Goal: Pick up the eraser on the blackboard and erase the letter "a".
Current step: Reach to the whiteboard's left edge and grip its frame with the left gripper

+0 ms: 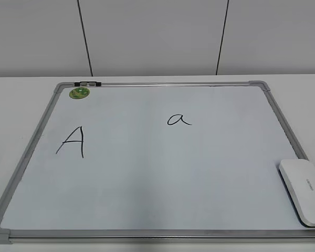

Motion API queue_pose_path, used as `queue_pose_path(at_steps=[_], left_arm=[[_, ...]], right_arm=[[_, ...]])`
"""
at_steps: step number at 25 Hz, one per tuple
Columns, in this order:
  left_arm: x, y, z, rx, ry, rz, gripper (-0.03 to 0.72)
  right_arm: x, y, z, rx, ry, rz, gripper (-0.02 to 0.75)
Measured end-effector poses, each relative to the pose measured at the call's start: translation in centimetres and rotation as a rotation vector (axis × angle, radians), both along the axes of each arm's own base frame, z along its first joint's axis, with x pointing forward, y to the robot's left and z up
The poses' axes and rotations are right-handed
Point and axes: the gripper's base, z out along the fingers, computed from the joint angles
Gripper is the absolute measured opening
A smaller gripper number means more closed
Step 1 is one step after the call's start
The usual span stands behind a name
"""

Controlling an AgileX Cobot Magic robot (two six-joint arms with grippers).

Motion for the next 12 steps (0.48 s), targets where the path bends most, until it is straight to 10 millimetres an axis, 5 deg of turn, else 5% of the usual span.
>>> queue_pose_path(at_steps=[4,12], left_arm=[[2.2,-0.1,1.0,-0.006,0.054,-0.001,0.662],[9.7,-0.7,1.1,-0.097,0.143,-0.007,0.658]], right_arm=[[0.0,0.0,0.0,0.0,0.0,0.0,0.587],[0.0,0.0,0.0,0.0,0.0,0.0,0.587]])
